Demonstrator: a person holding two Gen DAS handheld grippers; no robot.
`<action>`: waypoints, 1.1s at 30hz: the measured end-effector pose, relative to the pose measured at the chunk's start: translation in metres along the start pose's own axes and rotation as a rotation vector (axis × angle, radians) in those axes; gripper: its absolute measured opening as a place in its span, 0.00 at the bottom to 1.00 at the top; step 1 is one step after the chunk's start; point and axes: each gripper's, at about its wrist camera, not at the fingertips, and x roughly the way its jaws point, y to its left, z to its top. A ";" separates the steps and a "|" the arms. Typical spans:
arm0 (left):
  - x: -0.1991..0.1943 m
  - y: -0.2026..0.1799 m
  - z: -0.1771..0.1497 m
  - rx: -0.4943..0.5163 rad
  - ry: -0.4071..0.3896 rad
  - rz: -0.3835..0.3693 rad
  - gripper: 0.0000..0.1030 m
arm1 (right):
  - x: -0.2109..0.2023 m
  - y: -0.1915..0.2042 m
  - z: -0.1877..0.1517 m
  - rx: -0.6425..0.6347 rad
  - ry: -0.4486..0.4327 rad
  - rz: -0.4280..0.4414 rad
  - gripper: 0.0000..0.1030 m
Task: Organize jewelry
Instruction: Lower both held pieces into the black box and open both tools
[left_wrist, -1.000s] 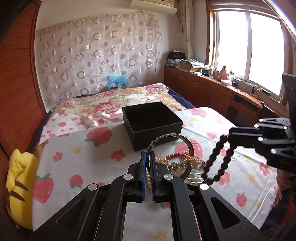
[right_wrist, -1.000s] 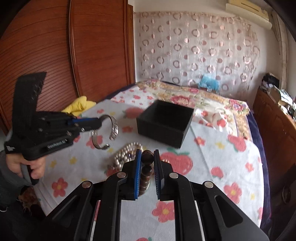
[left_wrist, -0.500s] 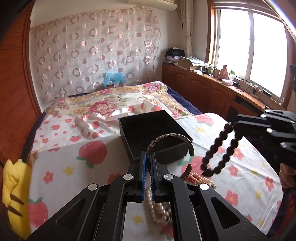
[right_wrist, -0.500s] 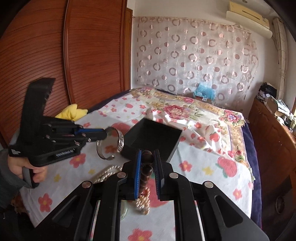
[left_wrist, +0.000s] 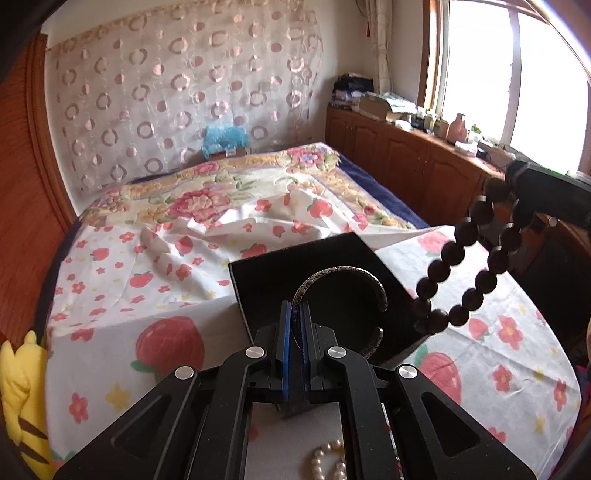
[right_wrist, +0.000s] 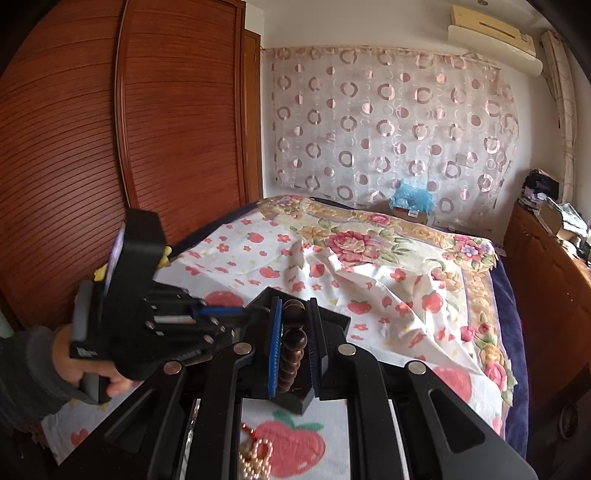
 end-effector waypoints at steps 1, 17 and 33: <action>0.004 0.000 0.000 -0.004 0.009 -0.005 0.05 | 0.003 0.001 0.001 -0.001 0.001 0.003 0.14; -0.040 0.033 -0.001 -0.052 -0.083 0.064 0.26 | 0.067 0.002 0.002 0.013 0.067 0.071 0.14; -0.072 0.027 -0.055 -0.091 -0.057 0.056 0.32 | 0.080 -0.005 -0.015 0.058 0.115 0.017 0.15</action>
